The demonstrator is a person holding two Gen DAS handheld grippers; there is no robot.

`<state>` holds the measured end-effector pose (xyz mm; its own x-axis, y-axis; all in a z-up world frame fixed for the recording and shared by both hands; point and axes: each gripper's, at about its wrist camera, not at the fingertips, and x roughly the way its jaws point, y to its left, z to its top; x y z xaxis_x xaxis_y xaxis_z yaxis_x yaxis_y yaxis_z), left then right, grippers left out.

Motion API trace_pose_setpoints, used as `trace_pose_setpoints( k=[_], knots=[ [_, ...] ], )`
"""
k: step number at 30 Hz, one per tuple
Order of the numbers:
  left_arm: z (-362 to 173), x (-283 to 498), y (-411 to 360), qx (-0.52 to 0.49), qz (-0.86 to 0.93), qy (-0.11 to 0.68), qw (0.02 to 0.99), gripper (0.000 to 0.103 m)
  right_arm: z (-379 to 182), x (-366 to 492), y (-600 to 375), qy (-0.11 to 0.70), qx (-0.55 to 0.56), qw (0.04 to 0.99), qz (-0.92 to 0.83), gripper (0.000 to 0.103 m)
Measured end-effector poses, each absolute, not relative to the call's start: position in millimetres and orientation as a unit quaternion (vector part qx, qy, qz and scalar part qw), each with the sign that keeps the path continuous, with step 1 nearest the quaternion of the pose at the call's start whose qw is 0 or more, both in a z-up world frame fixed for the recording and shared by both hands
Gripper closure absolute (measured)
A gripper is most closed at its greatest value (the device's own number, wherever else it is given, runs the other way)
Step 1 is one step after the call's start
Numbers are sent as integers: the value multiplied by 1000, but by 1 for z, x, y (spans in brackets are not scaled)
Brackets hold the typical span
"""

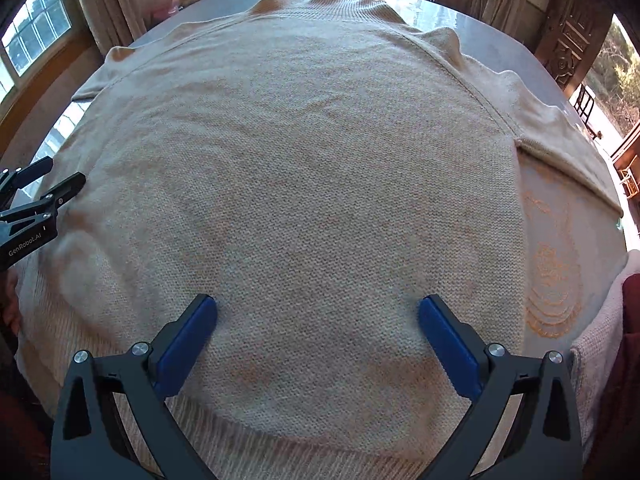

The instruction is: Fold clothes

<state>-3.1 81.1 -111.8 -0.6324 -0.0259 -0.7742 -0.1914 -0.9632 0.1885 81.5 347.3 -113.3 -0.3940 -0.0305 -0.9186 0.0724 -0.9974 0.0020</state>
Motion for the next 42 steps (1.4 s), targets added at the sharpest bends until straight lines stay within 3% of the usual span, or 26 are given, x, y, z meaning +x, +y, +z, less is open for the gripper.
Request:
trace_pose_setpoints(
  k=[5,12,19,25,32,42],
  knots=[
    [-106,1,72,-448,886,103,60,22,-112,106,351,29,540,56,-839,0],
    [-92,-52,96,-410,908,64,49,23,-88,68,387,-27,513,43,-857,0],
    [-117,-88,110,-431,900,48,40,21,-79,27,492,-237,513,22,-825,0],
    [-119,-89,107,-438,898,36,36,15,-58,9,588,-262,513,-58,-815,0],
    [-120,-89,103,-442,896,26,31,11,-58,-2,759,-416,460,-171,-765,1],
    [-119,-89,105,-442,896,32,20,8,-106,2,893,-590,405,-218,-664,2]
  ],
)
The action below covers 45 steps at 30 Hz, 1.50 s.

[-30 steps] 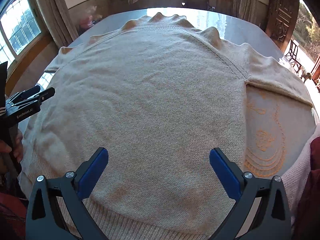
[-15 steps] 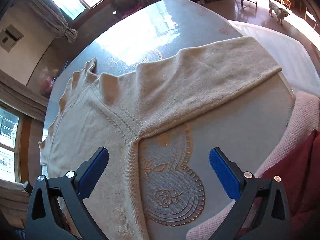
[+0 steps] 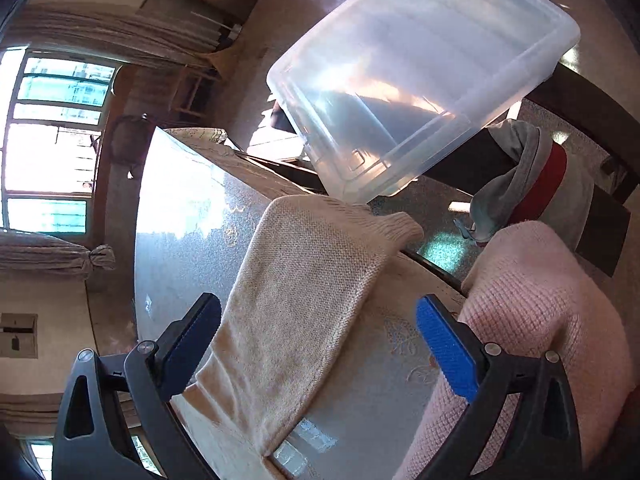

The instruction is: Fold clothes

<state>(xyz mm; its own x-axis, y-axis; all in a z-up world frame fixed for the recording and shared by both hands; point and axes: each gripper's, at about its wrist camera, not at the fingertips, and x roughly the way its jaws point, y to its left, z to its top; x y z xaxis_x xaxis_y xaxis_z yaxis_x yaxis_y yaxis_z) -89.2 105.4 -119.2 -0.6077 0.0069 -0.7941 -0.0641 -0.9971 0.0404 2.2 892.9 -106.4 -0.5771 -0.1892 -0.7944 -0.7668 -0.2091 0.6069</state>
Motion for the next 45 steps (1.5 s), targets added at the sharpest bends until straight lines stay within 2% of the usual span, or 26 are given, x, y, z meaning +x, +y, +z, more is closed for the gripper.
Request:
trace_pose_setpoints(
  k=[4,11,13,15,16,17,21,23,27,31,33,39,45],
  knots=[
    [-119,-90,106,-443,896,34,16,6,-131,11,915,645,-378,212,630,2],
    [-119,-89,106,-443,896,40,5,2,-158,8,930,671,-382,189,607,4],
    [-119,-89,107,-442,896,43,3,2,-168,0,931,673,-392,176,602,9],
    [-119,-89,108,-441,896,46,1,2,-176,-1,929,695,-364,154,600,36],
    [-119,-89,108,-441,896,47,0,2,-177,0,928,693,-362,158,603,44],
    [-118,-89,108,-441,896,48,0,2,-179,1,928,691,-362,160,605,57],
    [-118,-89,107,-441,896,49,0,2,-185,13,929,729,-302,147,596,78],
    [-118,-89,106,-441,896,47,1,2,-181,15,929,725,-293,146,606,83],
    [-118,-89,104,-444,895,41,3,1,-160,14,925,707,-281,146,633,86],
    [-119,-89,102,-447,894,33,6,1,-120,6,908,691,-254,102,669,90],
    [-119,-90,100,-448,893,28,8,1,-93,-7,890,655,-270,81,701,90],
    [-120,-89,99,-450,893,22,11,1,-26,-48,799,548,-315,13,775,90],
    [-120,-89,98,-450,893,20,12,1,-15,-94,657,455,-361,-55,812,90]
  ],
)
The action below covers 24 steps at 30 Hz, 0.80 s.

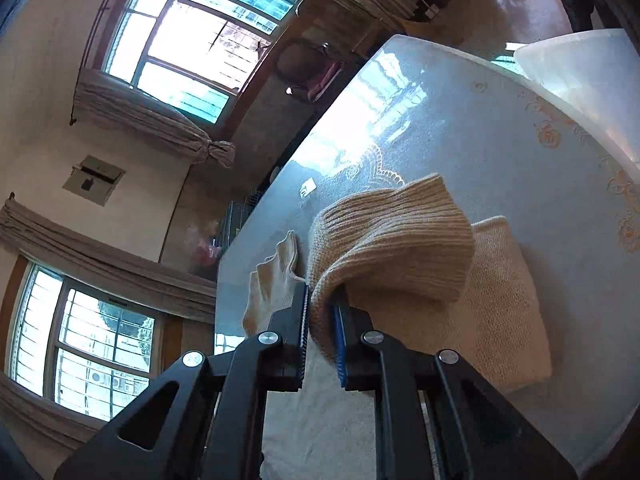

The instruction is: Fold clothes

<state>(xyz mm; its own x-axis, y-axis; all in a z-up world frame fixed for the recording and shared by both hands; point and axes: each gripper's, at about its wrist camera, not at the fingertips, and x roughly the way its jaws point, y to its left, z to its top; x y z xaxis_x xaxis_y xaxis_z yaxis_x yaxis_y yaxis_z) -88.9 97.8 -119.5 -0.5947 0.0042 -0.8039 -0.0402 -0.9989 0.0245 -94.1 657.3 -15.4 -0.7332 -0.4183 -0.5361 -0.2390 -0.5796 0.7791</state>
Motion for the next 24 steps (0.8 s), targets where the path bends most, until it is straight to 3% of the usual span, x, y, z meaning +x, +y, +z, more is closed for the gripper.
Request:
trace_pose_setpoints(
  k=[13,17,19,22,24],
  knots=[
    [-119,-88,96,-451,892,15,15,1,-58,-175,363,-348,443,233,-793,90],
    [-118,-87,95,-451,892,13,17,1,-52,-173,335,-299,444,243,-809,90],
    [-118,-88,95,-451,892,12,17,1,-47,-165,344,-259,434,199,-839,89],
    [-118,-88,95,-451,892,12,17,1,-42,-146,380,-232,425,120,-867,74],
    [-118,-89,96,-452,892,12,17,1,-36,-128,405,-202,405,79,-888,53]
  ],
)
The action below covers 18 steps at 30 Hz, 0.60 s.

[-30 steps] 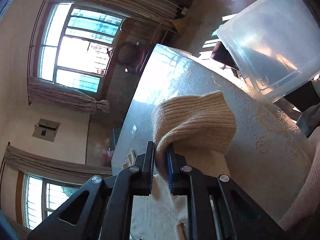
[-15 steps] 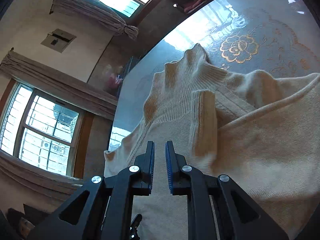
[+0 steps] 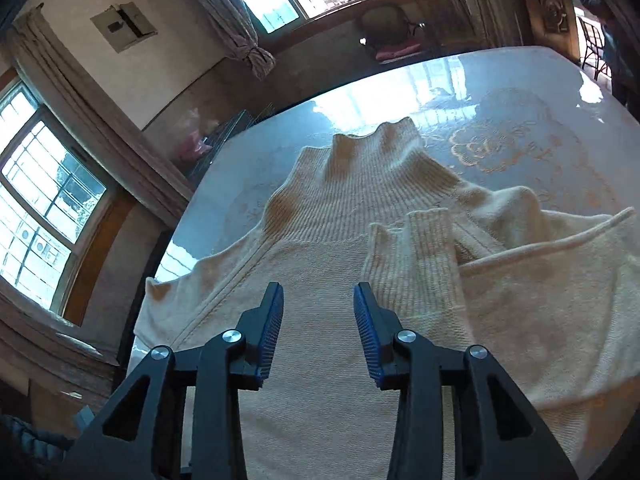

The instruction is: Fold clothes

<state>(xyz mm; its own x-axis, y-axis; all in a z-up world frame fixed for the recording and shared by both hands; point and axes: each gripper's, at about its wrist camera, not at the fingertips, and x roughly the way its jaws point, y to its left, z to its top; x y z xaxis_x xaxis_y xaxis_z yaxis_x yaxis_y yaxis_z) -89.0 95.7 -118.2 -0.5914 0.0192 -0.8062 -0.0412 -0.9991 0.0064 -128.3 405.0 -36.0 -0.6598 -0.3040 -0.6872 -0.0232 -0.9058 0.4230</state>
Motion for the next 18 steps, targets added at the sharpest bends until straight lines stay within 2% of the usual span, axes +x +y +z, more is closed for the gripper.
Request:
trace_pose_setpoints(
  k=[1,3,6,11,13,14,15,18],
  knots=[
    [-118,-89,96,-452,892,12,17,1,-33,-123,414,-183,392,66,-899,50],
    [-118,-89,96,-452,892,12,17,1,-33,-117,429,-148,386,47,-909,36],
    [-118,-89,96,-452,892,12,17,1,-49,-130,438,-120,435,47,-891,34],
    [-118,-89,96,-452,892,12,18,1,-76,-158,441,-151,483,77,-859,34],
    [-118,-88,96,-452,892,12,18,1,-85,-174,433,-139,492,88,-855,41],
    [-118,-88,96,-452,892,12,18,1,-89,-182,428,-123,504,94,-849,60],
    [-118,-88,96,-452,892,12,18,1,-93,-188,423,-107,519,93,-843,90],
    [-118,-87,96,-452,892,11,18,1,-86,-190,413,-90,514,98,-847,94]
  ],
)
